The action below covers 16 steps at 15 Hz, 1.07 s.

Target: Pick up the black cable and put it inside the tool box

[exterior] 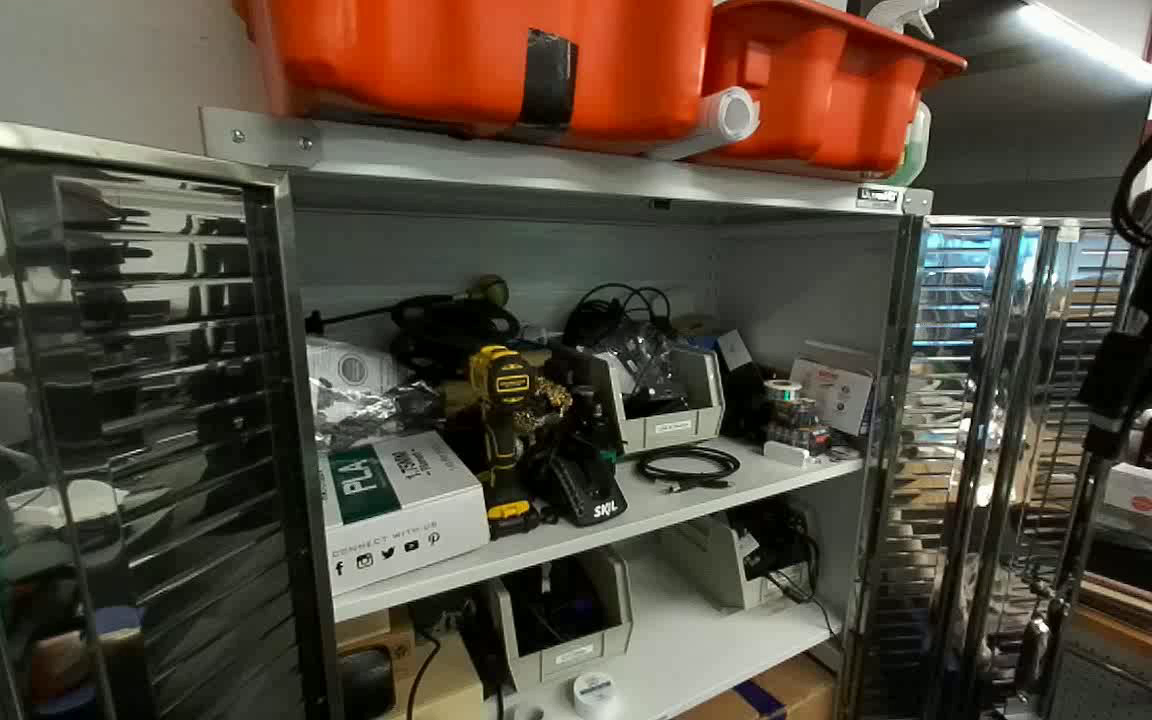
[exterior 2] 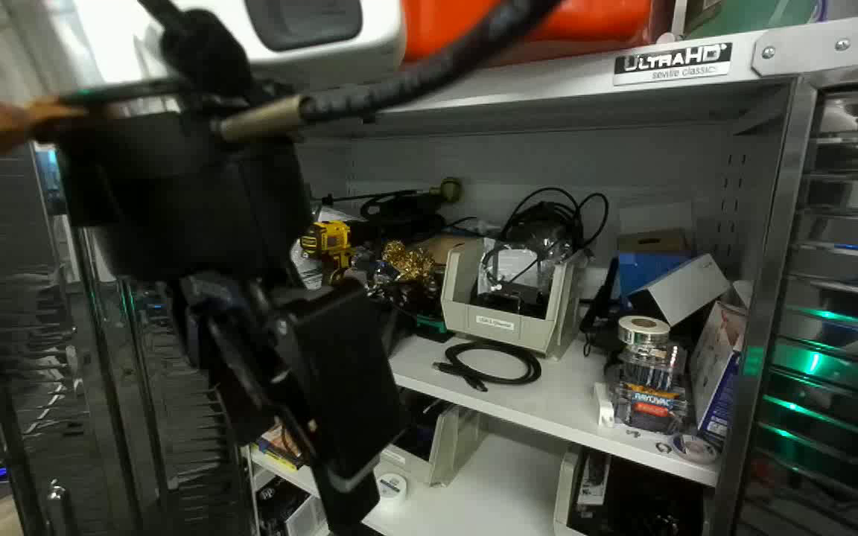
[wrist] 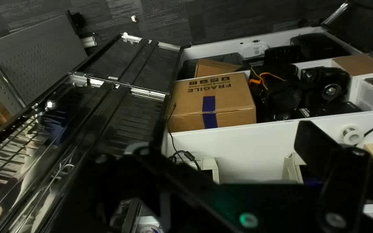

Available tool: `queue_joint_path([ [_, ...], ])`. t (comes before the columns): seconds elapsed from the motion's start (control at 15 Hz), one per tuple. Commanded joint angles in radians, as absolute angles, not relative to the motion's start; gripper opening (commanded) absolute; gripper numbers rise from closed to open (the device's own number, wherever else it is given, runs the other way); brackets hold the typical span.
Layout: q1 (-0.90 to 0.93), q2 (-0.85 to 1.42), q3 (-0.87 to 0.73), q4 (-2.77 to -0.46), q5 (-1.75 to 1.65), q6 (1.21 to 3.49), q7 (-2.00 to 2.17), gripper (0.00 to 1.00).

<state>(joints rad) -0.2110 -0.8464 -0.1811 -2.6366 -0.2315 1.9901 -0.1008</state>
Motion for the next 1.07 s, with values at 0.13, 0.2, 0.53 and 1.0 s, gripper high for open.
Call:
queue_joint_path([
  [0.13,-0.21,-0.848,-0.181,-2.626,-0.232,1.987,-0.1,1.0],
  [0.2,-0.21,-0.849,-0.181,-2.625,-0.232,1.987,-0.1,1.0],
  [0.53,-0.21,-0.849,-0.181,-2.625,-0.232,1.987,-0.1,1.0],
  [1.0,-0.206,-0.779,-0.19,-2.617,-0.23,2.06,-0.087,1.0],
])
